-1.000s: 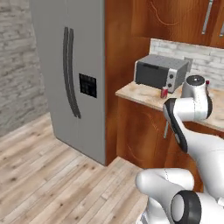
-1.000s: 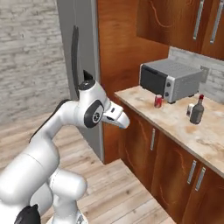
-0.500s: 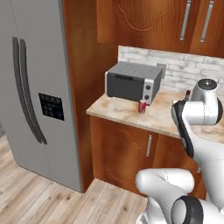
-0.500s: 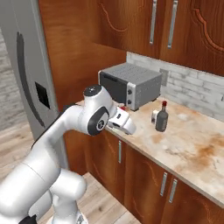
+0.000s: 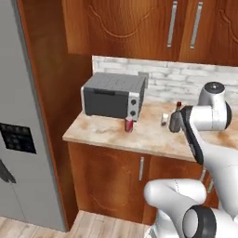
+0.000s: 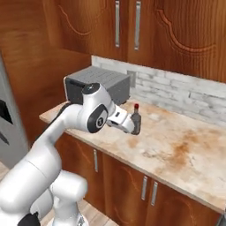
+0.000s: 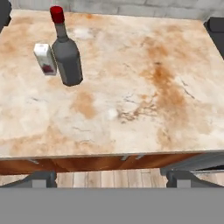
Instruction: Move the drinks to the dining counter.
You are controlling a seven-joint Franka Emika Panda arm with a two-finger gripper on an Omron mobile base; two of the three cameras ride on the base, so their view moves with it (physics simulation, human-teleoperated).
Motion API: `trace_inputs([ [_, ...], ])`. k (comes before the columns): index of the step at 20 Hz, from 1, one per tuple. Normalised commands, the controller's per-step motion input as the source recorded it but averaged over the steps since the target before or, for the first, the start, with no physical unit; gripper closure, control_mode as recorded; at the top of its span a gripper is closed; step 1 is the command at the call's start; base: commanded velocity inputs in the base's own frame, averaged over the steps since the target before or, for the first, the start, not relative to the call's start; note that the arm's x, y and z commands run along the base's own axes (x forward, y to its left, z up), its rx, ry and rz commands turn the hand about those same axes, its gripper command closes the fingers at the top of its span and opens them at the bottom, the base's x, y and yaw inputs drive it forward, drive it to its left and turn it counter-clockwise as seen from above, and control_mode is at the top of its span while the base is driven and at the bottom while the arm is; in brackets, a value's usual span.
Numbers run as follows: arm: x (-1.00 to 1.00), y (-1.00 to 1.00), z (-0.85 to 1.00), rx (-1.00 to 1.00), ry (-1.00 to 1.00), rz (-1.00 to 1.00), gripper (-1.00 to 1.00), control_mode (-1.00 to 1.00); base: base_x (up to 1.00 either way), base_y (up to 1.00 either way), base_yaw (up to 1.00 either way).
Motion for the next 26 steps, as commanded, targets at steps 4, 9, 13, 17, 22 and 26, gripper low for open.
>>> trace_inputs([
  [4,0.00,0.00,0.00,0.00,0.00,0.00,-1.00,1.00,0.65,0.41,-0.30],
  [9,0.00,0.00,0.00,0.00,0.00,0.00,-1.00,1.00,0.56,0.44,-0.14],
  [13,0.00,0.00,0.00,0.00,0.00,0.00,-1.00,1.00,0.82,-0.03,-0.24],
  [17,0.00,0.00,0.00,0.00,0.00,0.00,-1.00,1.00,0.66,-0.04,-0.25],
  [22,0.00,0.00,0.00,0.00,0.00,0.00,-1.00,1.00,0.00,0.00,-0.01],
  [26,0.00,0.00,0.00,0.00,0.00,0.00,-1.00,1.00,0.00,0.00,0.00],
])
